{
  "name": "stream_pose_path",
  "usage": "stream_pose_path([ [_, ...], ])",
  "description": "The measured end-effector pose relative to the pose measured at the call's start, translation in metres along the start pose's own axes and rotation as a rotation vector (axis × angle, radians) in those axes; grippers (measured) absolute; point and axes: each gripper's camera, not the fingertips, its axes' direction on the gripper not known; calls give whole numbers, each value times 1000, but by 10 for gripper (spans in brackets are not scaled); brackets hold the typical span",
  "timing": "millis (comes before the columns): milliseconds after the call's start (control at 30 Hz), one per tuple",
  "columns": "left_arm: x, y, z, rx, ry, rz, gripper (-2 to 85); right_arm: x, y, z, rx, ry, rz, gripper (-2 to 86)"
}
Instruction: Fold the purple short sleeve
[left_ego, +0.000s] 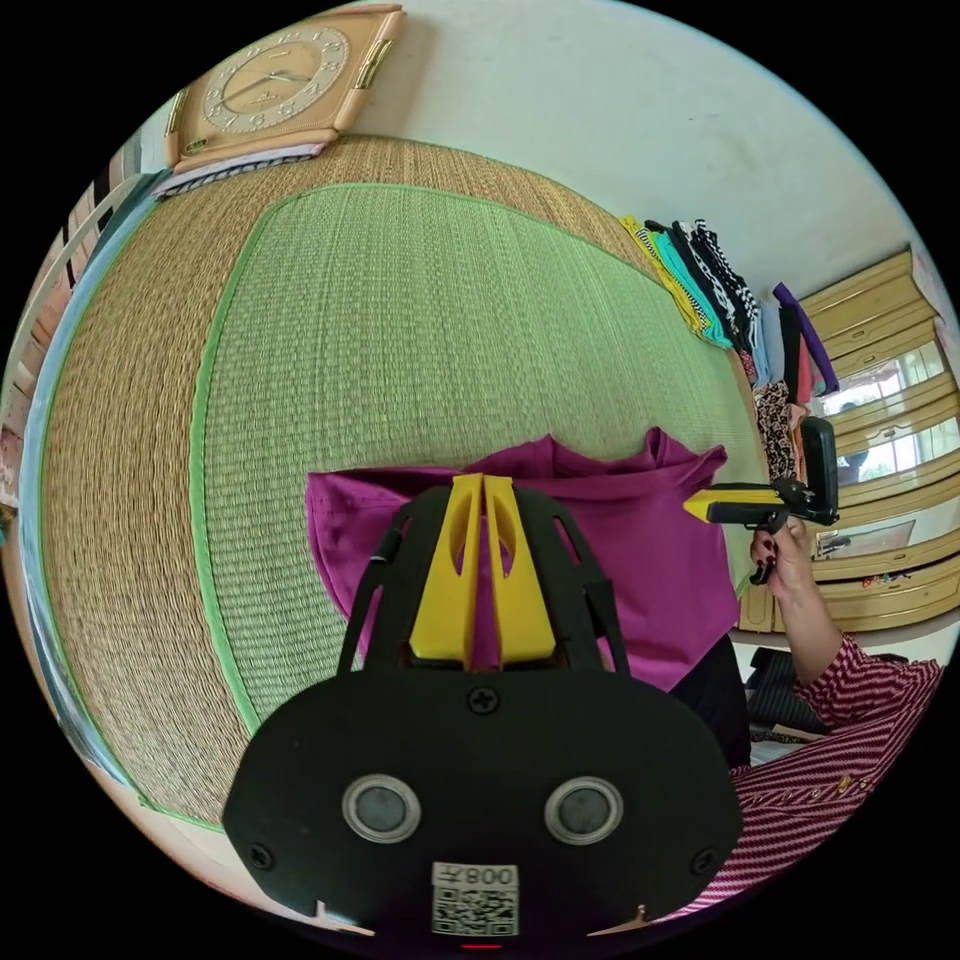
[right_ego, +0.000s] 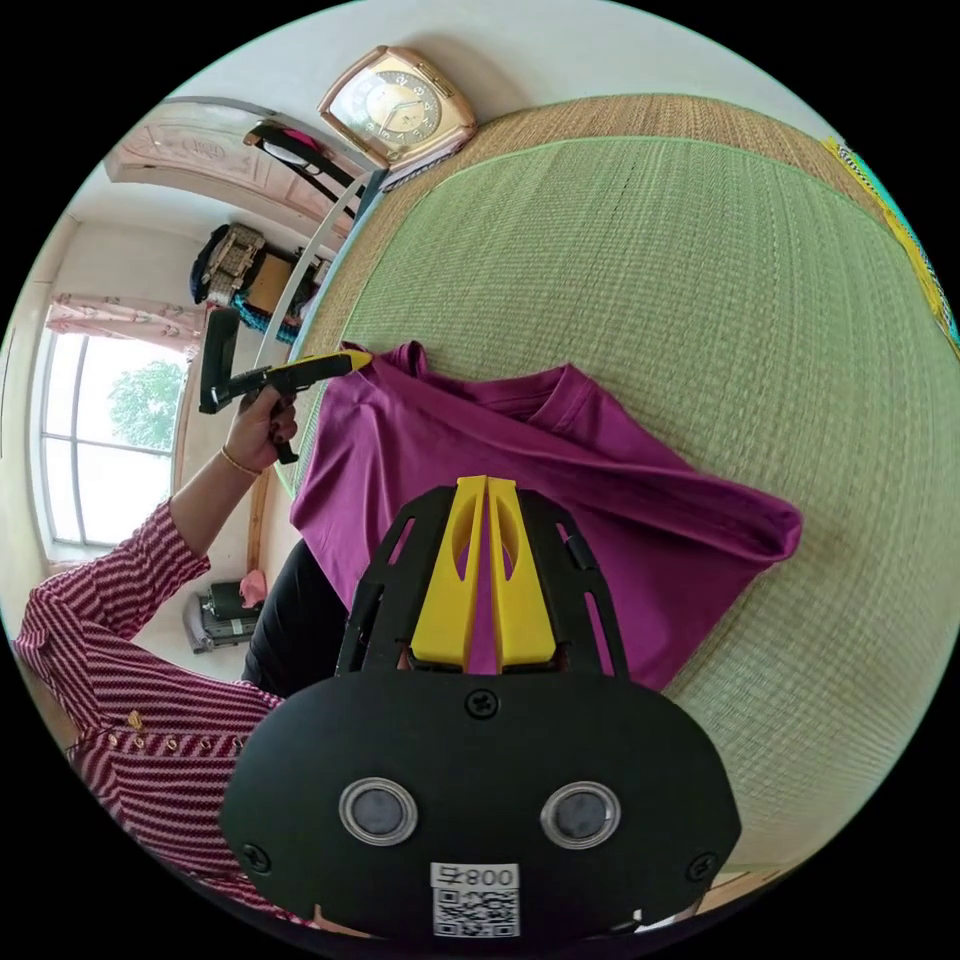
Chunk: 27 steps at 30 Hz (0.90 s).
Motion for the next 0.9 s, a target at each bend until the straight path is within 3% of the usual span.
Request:
stream_pose_path([
  [133,12,19,-5,18,32,49,0,-1,0,22,-36,7,-13,1],
  [367,13,32,12,-100,0,72,1,12,-23,27,-26,58,8,1],
  [667,1,18,-6,-47,-22,59,1,15,-30,-2,58,24,-3,1],
  [900,-4,43,-24,-21,28,72,1,25,-21,6,3,84,5,1],
])
